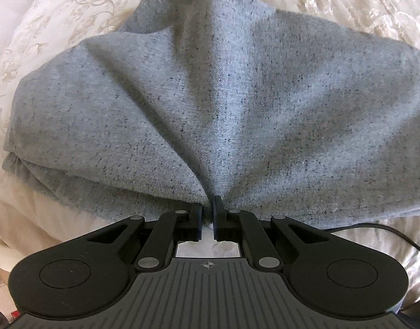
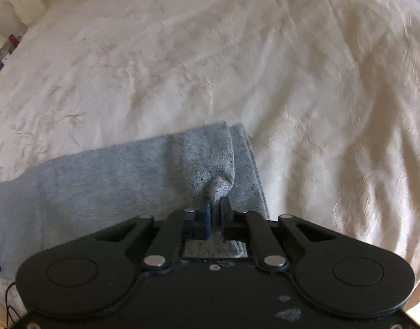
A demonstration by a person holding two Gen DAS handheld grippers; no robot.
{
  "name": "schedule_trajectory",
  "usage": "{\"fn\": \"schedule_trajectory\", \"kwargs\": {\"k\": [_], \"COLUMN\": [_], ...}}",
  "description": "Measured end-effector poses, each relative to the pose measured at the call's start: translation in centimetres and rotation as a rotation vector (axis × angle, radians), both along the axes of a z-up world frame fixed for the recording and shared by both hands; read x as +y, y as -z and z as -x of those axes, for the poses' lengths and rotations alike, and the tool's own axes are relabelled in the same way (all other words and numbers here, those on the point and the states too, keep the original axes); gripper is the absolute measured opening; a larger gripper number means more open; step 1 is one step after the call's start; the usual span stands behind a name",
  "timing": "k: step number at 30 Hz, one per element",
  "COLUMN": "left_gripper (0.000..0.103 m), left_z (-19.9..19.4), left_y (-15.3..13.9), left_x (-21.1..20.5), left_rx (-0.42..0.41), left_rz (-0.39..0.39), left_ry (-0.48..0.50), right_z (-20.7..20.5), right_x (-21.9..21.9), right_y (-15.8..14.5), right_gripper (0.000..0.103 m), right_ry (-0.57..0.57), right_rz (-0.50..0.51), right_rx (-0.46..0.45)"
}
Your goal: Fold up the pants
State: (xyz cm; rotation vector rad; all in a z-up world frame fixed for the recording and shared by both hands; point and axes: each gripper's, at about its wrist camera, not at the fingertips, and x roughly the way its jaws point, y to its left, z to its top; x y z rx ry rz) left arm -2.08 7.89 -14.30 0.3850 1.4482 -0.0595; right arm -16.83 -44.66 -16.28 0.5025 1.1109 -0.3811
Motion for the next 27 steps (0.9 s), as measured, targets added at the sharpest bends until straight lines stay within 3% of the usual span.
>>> {"fn": "schedule_trajectory", "kwargs": {"k": [3,9,16,21,25,27], "left_gripper": [0.007,0.008,0.011,0.014,0.014,0.014], "left_z": [0.7,0.4,2.2,3.8,5.2,5.5], "left_y": [-1.6,0.9,0.0,-0.6,-2.0,-2.8], "left_x": [0.0,-0.6,-0.7,0.0,0.9,1.7], "left_rx": [-0.024,0.006,-0.031,-0.015,-0.04,-0.06], "left_rz": [0.018,-0.029,-0.033,-0.018,-0.019,-0.025], "left_ry": [-0.003,-0.007,-0.012,-0.038,-0.048,-0.057], "right_z": [1.1,0.8,0.0,-0.6,-1.0,-1.0], "right_x": [0.8,0.5,1.0,1.3,1.2,1.3], "right_y": [-2.0,1.3,1.1,1.4,1.2,0.6], "right_gripper": [0.006,0.007,0.007,0.009,0.024,0.026], "right_ry": [0.0,0.046,0.048,0.049,0.08,0.095], "right_rz": [0.083,0.067,0.118,0.133,0.159,0.179], "right_rx": [0.003,0.108,0.117,0.147,0.166,0.149]}}
